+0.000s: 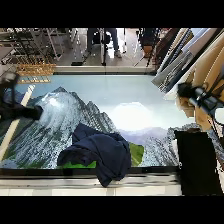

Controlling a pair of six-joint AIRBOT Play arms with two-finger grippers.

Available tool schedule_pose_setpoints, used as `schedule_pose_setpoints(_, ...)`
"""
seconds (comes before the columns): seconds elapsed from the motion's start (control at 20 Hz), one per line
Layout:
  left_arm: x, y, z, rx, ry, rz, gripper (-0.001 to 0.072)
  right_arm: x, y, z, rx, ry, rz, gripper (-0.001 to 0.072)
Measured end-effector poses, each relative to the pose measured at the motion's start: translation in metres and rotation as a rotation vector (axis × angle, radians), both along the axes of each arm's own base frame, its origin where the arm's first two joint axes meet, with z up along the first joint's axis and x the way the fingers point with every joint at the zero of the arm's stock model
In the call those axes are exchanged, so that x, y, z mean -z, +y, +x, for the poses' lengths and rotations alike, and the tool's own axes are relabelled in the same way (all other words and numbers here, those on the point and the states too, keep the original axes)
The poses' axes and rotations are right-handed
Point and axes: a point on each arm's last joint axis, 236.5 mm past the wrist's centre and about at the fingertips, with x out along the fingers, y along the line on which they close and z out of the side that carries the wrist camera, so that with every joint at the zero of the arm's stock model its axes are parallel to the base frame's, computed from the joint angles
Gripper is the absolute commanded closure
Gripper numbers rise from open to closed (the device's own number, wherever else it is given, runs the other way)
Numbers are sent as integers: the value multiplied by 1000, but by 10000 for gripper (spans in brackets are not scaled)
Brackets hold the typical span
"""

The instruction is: Fold the clothes and pants, and hang the long-sleeved shirts on hangers.

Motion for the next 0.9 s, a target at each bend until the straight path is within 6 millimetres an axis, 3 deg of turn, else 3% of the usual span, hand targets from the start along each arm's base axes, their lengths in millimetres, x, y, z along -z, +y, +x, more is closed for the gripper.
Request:
schedule_pose_setpoints(0.1,52,-30,-34,155,177,-51,23,58,26,-41,-160,254,-37,170)
schedule_pose_setpoints(0.25,113,-67,-84,363,354,-138,11,131,79,-123,-416,578,60,168)
schedule_pose_setpoints(0.35,139,-78,-103,426,422,-180,12,168,121,-177,-544,742,196,168)
schedule_pose_setpoints(0.5,166,-88,-116,469,497,-225,22,210,162,-235,-634,920,335,168)
schedule_pose_setpoints(0.55,175,-90,-120,479,524,-236,87,220,171,-248,-648,969,362,168)
schedule_pose_setpoints(0.7,195,-94,-127,496,588,-261,492,245,196,-267,-674,1056,402,180)
schedule_pose_setpoints(0.75,201,-95,-126,495,597,-266,577,253,205,-268,-681,1079,408,199)
schedule_pose_setpoints(0.8,204,-96,-125,493,600,-271,683,261,212,-268,-688,1097,404,285)
schedule_pose_setpoints(0.85,206,-98,-123,489,596,-277,699,269,221,-267,-698,1117,394,510)
schedule_pose_setpoints(0.9,206,-99,-121,490,594,-283,700,275,229,-263,-708,1129,383,685)
